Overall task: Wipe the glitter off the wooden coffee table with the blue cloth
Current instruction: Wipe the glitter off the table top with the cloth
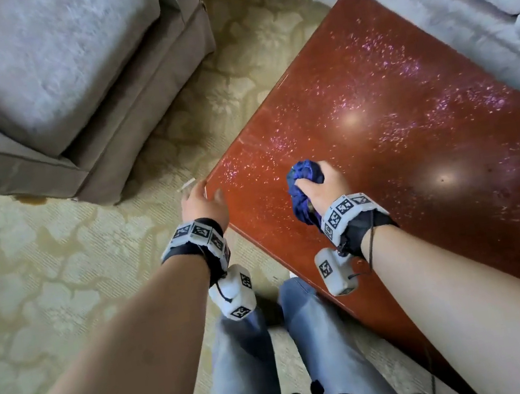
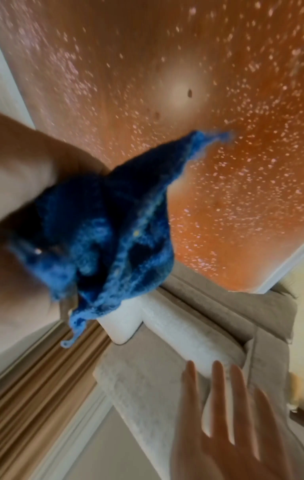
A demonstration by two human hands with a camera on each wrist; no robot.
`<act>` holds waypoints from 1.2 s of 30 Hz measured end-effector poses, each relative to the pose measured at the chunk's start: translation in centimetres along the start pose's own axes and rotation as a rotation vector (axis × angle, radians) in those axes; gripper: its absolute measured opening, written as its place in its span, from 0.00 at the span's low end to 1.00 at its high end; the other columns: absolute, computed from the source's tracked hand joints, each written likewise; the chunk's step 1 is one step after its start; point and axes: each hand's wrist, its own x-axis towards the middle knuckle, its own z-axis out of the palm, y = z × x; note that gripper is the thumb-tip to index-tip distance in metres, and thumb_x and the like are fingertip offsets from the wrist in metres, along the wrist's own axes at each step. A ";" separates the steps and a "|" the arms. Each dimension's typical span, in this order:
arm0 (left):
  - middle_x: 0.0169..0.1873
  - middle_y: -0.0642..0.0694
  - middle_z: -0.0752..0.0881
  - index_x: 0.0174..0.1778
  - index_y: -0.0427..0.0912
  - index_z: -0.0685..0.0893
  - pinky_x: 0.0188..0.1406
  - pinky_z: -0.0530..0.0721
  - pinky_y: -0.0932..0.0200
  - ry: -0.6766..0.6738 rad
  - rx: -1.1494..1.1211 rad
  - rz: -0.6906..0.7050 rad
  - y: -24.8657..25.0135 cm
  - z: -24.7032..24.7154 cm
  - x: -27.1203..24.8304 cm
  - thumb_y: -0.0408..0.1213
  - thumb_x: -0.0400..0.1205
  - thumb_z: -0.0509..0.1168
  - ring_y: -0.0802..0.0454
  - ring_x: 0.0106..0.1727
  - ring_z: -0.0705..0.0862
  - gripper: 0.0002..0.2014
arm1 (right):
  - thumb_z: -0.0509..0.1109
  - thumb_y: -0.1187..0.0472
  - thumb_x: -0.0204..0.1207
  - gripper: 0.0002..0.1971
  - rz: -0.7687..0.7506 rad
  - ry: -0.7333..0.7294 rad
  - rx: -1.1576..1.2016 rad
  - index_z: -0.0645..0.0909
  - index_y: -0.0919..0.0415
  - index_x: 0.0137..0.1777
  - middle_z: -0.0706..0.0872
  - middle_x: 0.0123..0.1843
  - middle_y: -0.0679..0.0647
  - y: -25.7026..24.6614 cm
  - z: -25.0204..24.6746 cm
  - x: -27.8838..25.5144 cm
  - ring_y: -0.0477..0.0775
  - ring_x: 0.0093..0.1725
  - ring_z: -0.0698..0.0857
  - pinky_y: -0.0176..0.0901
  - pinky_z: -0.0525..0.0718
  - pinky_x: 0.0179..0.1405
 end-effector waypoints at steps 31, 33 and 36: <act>0.62 0.48 0.72 0.78 0.56 0.71 0.70 0.73 0.52 -0.138 -0.199 0.078 -9.5 7.3 16.6 0.46 0.85 0.64 0.49 0.66 0.74 0.24 | 0.57 0.37 0.78 0.37 -0.069 0.266 -0.724 0.53 0.54 0.83 0.48 0.85 0.56 0.9 17.7 16.8 0.63 0.82 0.49 0.64 0.54 0.78; 0.59 0.52 0.71 0.78 0.56 0.72 0.69 0.74 0.51 -0.147 -0.221 0.079 -9.6 7.3 16.8 0.46 0.84 0.64 0.50 0.65 0.75 0.24 | 0.57 0.37 0.78 0.34 -0.127 0.255 -0.737 0.58 0.50 0.81 0.51 0.84 0.55 0.9 18.1 17.1 0.63 0.82 0.49 0.67 0.55 0.77; 0.57 0.54 0.69 0.77 0.54 0.73 0.70 0.73 0.54 -0.156 -0.233 0.087 -9.9 7.4 17.0 0.45 0.84 0.65 0.50 0.64 0.76 0.24 | 0.59 0.40 0.77 0.27 -0.332 0.176 -0.777 0.73 0.48 0.74 0.60 0.82 0.52 0.6 19.0 17.0 0.63 0.82 0.53 0.68 0.55 0.76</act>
